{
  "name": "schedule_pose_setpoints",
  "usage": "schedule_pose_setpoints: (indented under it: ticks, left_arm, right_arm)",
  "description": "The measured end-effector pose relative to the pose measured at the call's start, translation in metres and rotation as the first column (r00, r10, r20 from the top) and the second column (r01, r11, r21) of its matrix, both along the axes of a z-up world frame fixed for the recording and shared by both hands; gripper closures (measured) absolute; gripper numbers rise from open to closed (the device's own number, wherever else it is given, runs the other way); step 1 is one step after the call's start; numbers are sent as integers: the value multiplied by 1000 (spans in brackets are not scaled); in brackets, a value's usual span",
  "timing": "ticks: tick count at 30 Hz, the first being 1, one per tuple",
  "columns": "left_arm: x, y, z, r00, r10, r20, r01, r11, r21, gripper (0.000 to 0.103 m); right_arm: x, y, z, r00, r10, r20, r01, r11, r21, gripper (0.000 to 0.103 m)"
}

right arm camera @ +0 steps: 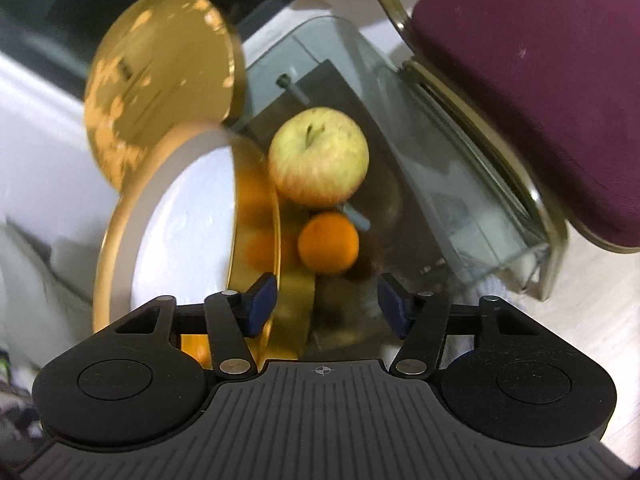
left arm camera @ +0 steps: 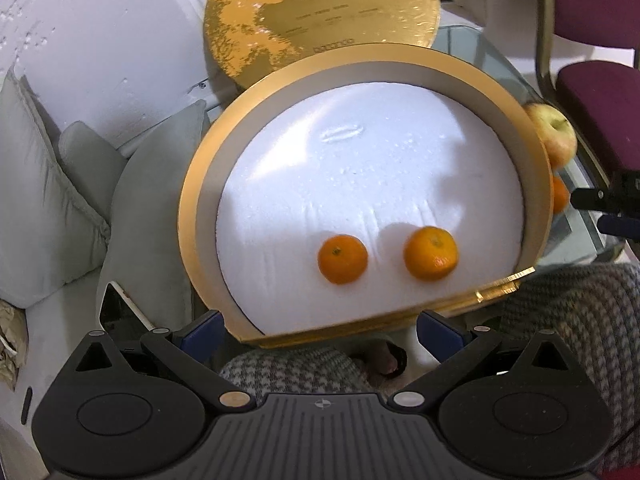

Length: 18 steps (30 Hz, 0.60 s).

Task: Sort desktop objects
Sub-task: 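Reach the right gripper to the last mandarin beside the apple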

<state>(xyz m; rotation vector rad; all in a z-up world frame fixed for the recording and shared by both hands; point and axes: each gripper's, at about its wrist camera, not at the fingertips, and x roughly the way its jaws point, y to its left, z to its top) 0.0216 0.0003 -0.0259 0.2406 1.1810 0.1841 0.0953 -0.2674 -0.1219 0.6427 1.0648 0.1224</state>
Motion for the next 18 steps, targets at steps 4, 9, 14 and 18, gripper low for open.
schedule_pose_setpoints:
  ticks: [4, 9, 14, 18]
  left_arm:
    - [5, 6, -4, 1000, 13, -7, -13, 1000, -16, 1]
    - [8, 14, -12, 999, 35, -25, -36, 999, -37, 1]
    - [7, 19, -14, 999, 44, -27, -45, 998, -50, 1]
    - [2, 22, -13, 999, 47, -21, -48, 997, -62, 1]
  right_arm:
    - [23, 3, -12, 999, -27, -41, 28, 1000, 14, 52]
    - [37, 9, -21, 996, -38, -75, 40, 999, 34, 52]
    - [45, 15, -27, 994, -47, -104, 51, 998, 35, 53]
    - [44, 18, -23, 994, -53, -101, 51, 999, -14, 59]
